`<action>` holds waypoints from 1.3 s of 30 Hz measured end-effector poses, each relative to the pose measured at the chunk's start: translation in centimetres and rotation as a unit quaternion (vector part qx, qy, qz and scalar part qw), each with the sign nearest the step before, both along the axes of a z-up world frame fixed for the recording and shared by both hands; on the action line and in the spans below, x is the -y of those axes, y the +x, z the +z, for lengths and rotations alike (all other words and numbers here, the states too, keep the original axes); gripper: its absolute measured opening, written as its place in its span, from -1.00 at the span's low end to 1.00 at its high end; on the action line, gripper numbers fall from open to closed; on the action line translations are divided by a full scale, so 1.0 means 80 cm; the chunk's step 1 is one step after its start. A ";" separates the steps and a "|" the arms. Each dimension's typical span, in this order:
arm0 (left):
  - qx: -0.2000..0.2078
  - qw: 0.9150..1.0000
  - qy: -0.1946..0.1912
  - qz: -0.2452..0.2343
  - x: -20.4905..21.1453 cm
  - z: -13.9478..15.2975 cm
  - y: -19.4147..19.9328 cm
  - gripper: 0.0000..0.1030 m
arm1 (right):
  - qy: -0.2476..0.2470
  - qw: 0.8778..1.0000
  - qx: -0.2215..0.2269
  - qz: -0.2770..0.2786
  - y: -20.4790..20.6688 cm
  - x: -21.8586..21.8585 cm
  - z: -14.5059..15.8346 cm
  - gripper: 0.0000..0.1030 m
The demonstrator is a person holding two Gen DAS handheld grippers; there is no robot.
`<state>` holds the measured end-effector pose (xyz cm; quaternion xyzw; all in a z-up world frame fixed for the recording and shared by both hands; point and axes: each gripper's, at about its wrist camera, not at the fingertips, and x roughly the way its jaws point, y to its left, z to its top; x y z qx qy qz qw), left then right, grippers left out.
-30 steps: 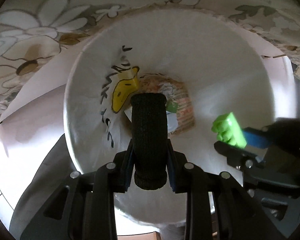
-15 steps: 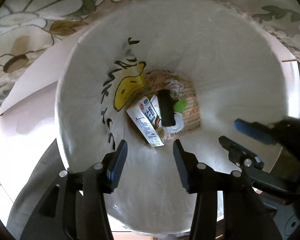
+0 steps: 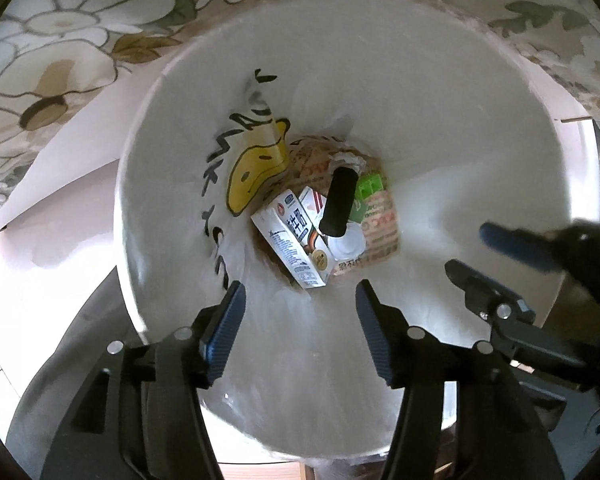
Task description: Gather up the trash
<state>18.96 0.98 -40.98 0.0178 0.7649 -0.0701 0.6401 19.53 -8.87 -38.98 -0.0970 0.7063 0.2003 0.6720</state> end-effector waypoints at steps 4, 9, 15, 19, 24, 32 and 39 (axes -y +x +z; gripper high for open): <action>0.010 1.000 -0.003 0.000 -0.001 0.019 -0.005 0.16 | 0.001 1.000 0.012 0.001 -0.006 0.002 0.015 -0.24; 0.044 0.999 -0.004 -0.003 -0.005 0.071 -0.014 0.20 | 0.010 0.999 0.030 -0.002 -0.013 0.012 0.056 -0.23; 0.118 0.992 0.013 -0.031 -0.002 0.156 -0.031 0.45 | 0.012 0.996 0.084 0.002 -0.026 0.029 0.126 0.10; 0.177 0.983 0.022 -0.050 0.001 0.224 -0.046 0.61 | 0.011 0.991 0.130 0.014 -0.040 0.040 0.185 0.23; 0.255 0.965 0.018 -0.058 0.005 0.315 -0.073 0.72 | 0.025 0.981 0.192 0.021 -0.065 0.056 0.263 0.34; 0.339 0.939 0.007 -0.059 0.020 0.413 -0.127 0.78 | 0.059 0.958 0.280 0.000 -0.126 0.090 0.376 0.50; 0.379 0.922 0.012 -0.077 0.030 0.450 -0.184 0.81 | 0.059 0.936 0.346 -0.019 -0.182 0.109 0.425 0.64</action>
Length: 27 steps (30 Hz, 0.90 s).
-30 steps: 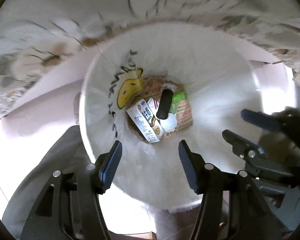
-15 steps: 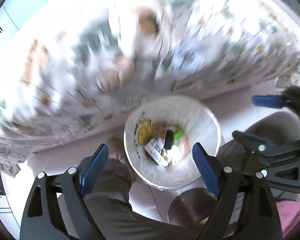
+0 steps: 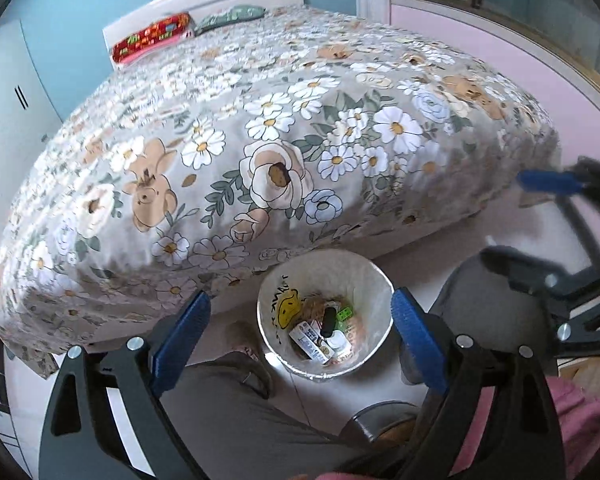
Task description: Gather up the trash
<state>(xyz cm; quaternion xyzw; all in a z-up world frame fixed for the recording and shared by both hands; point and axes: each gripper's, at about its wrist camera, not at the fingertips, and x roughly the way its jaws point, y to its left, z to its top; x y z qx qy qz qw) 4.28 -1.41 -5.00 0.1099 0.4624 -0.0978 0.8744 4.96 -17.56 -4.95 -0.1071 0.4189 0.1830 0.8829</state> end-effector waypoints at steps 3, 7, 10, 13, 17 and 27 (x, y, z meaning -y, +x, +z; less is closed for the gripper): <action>0.013 1.000 0.012 -0.006 0.004 0.005 -0.021 0.82 | 0.008 1.000 0.014 -0.006 -0.023 0.005 0.008 0.66; 0.031 0.999 0.016 -0.002 0.000 0.016 -0.040 0.82 | 0.002 0.999 0.040 -0.017 -0.052 0.000 0.012 0.70; 0.037 0.999 0.008 0.006 -0.004 0.023 -0.051 0.82 | 0.019 0.998 0.051 -0.029 -0.065 -0.001 0.017 0.72; 0.045 0.999 0.008 0.020 -0.008 0.029 -0.057 0.82 | 0.033 0.997 0.055 -0.047 -0.072 0.000 0.018 0.72; 0.052 0.998 0.002 0.033 -0.013 0.034 -0.060 0.82 | 0.037 0.997 0.051 -0.054 -0.078 -0.001 0.018 0.72; 0.062 0.997 0.010 0.036 -0.010 0.039 -0.066 0.82 | 0.042 0.996 0.045 -0.067 -0.082 0.002 0.018 0.72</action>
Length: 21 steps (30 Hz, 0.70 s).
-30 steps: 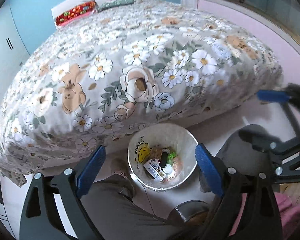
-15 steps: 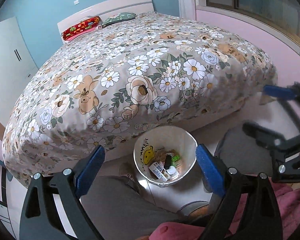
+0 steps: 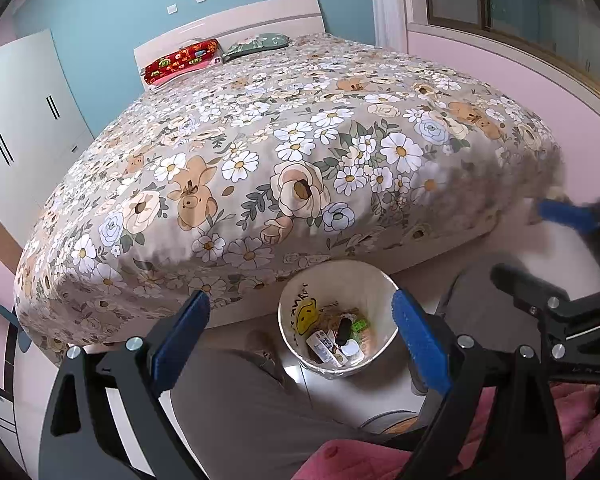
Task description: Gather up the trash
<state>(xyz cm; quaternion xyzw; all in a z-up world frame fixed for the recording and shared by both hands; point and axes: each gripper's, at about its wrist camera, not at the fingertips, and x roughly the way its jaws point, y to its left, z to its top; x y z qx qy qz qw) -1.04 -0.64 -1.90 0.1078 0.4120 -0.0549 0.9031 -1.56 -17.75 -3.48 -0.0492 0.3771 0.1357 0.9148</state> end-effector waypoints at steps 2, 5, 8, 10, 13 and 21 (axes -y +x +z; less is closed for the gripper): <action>0.002 1.000 0.001 0.001 0.000 0.001 0.000 0.82 | -0.003 1.000 0.003 -0.002 -0.001 0.000 0.001 0.72; 0.004 1.000 0.000 0.003 -0.002 0.003 -0.001 0.82 | -0.005 1.000 0.006 -0.002 -0.002 0.000 0.003 0.72; 0.004 1.000 -0.001 0.003 -0.003 0.003 -0.001 0.82 | -0.006 1.000 0.006 -0.003 -0.002 0.000 0.004 0.72; 0.005 1.000 -0.001 0.004 -0.003 0.003 -0.001 0.82 | -0.007 1.000 0.006 -0.003 -0.001 0.000 0.005 0.72; 0.005 1.000 -0.002 0.004 -0.004 0.004 -0.001 0.82 | -0.007 1.000 0.007 -0.003 -0.001 0.000 0.005 0.72; 0.011 1.000 -0.002 0.007 -0.001 0.010 -0.001 0.82 | -0.009 1.000 0.010 -0.001 -0.001 0.000 0.008 0.72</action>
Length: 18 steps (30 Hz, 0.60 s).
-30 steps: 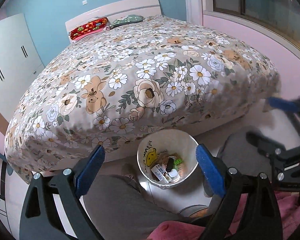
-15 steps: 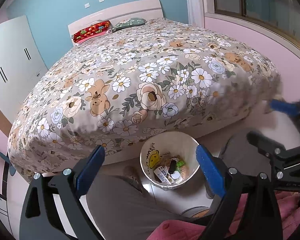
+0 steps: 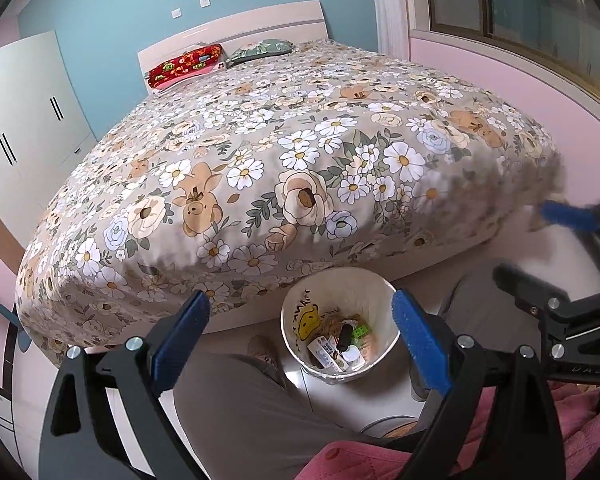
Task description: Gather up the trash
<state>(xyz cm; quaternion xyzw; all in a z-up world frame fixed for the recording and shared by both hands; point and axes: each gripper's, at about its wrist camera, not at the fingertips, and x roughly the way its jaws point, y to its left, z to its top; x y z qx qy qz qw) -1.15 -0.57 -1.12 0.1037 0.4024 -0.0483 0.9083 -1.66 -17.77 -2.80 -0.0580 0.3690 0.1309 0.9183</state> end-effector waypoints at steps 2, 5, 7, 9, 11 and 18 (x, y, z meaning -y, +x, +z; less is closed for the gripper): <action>0.002 1.000 -0.002 0.003 -0.002 0.001 0.000 0.82 | 0.001 1.000 0.000 0.001 0.000 0.000 0.000 0.72; 0.002 1.000 -0.005 0.006 -0.003 0.002 0.001 0.82 | 0.001 1.000 0.000 0.001 -0.001 -0.001 0.001 0.72; 0.002 1.000 -0.004 0.006 -0.003 0.002 0.000 0.82 | 0.000 1.000 0.000 0.002 0.000 -0.001 0.002 0.72; 0.003 1.000 -0.005 0.005 -0.002 0.002 0.000 0.82 | -0.001 1.000 0.001 0.004 0.000 -0.001 0.003 0.72; 0.004 1.000 -0.004 0.005 -0.003 0.003 0.000 0.82 | -0.001 1.000 0.000 0.004 0.001 -0.002 0.003 0.72; 0.006 1.000 -0.006 0.004 -0.005 0.004 -0.001 0.82 | -0.001 1.000 0.001 0.005 0.001 -0.002 0.003 0.72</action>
